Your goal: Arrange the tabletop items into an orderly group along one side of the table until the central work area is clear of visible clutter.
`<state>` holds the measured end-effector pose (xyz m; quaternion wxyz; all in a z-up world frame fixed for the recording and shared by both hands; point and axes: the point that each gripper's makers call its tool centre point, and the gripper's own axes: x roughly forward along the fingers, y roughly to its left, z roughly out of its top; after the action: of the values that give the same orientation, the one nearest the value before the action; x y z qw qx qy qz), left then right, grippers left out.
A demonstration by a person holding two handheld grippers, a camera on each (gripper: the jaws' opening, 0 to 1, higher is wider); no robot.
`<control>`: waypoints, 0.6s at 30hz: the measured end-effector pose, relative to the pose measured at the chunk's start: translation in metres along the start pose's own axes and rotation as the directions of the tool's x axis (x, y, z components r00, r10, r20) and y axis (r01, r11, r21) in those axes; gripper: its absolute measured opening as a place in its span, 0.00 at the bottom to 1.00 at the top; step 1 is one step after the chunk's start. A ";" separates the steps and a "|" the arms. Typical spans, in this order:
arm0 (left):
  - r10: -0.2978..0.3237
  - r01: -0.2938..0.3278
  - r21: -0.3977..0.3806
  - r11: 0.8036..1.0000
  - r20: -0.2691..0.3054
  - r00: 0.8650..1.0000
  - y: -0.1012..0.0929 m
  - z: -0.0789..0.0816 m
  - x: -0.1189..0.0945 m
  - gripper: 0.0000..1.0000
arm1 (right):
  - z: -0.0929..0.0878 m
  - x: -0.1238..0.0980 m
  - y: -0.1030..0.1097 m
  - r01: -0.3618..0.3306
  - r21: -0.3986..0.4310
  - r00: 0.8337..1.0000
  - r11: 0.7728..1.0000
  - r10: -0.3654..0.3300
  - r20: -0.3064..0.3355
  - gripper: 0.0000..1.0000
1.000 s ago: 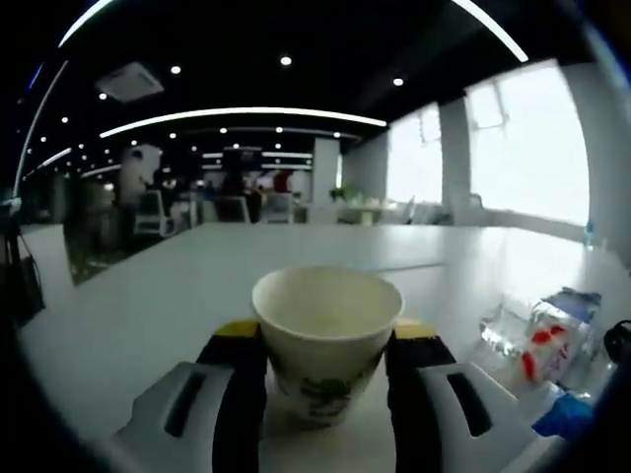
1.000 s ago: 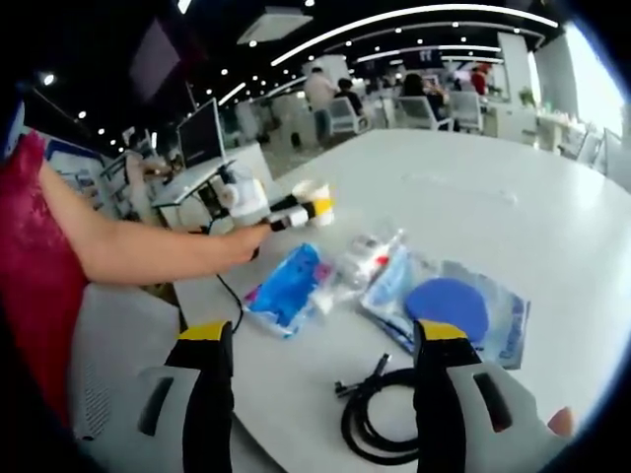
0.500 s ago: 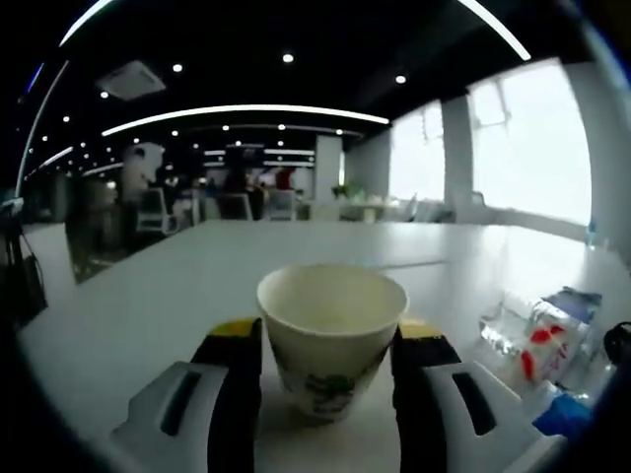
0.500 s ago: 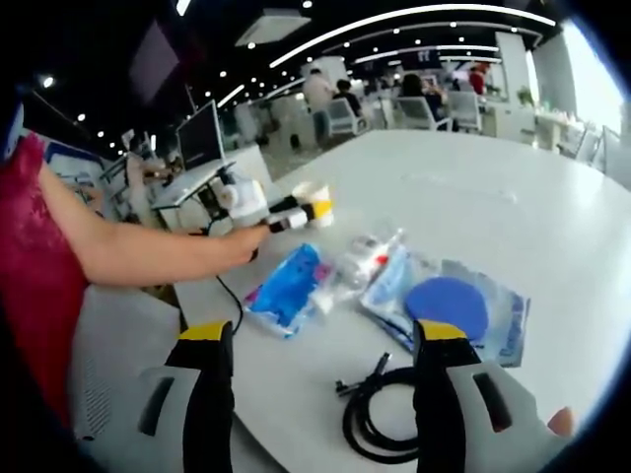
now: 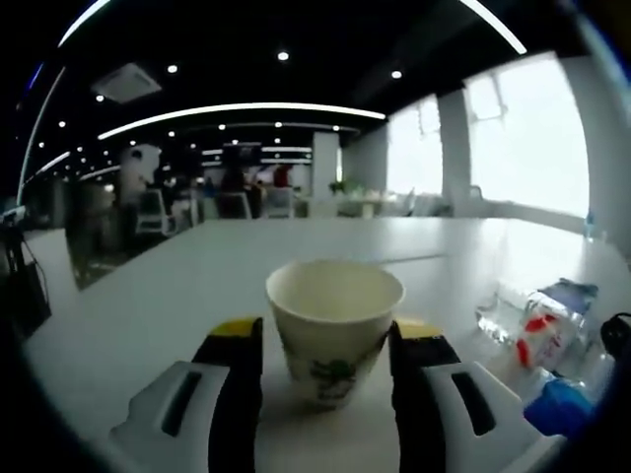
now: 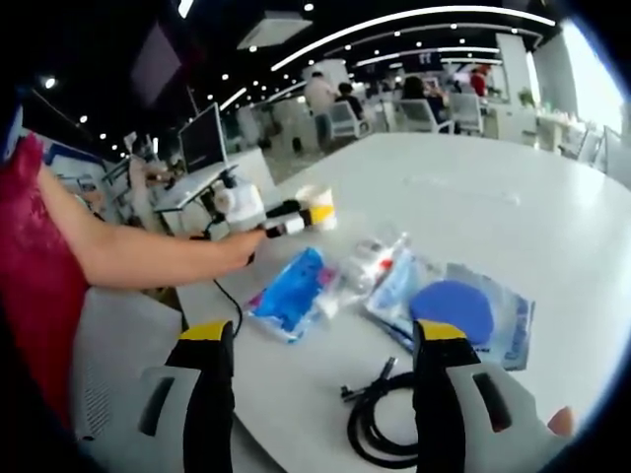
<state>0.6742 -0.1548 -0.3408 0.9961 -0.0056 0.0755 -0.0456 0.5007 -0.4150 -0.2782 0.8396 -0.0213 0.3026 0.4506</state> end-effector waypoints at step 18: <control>-0.020 0.021 0.033 0.999 -0.038 0.999 -0.002 -0.002 -0.020 0.43 | -0.001 -0.004 0.003 0.003 0.003 1.000 1.000 -0.003 0.025 0.74</control>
<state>0.6542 -0.1549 -0.3401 0.9939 0.0109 0.0932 -0.0573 0.4966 -0.4168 -0.2760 0.8442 -0.0147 0.2926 0.4489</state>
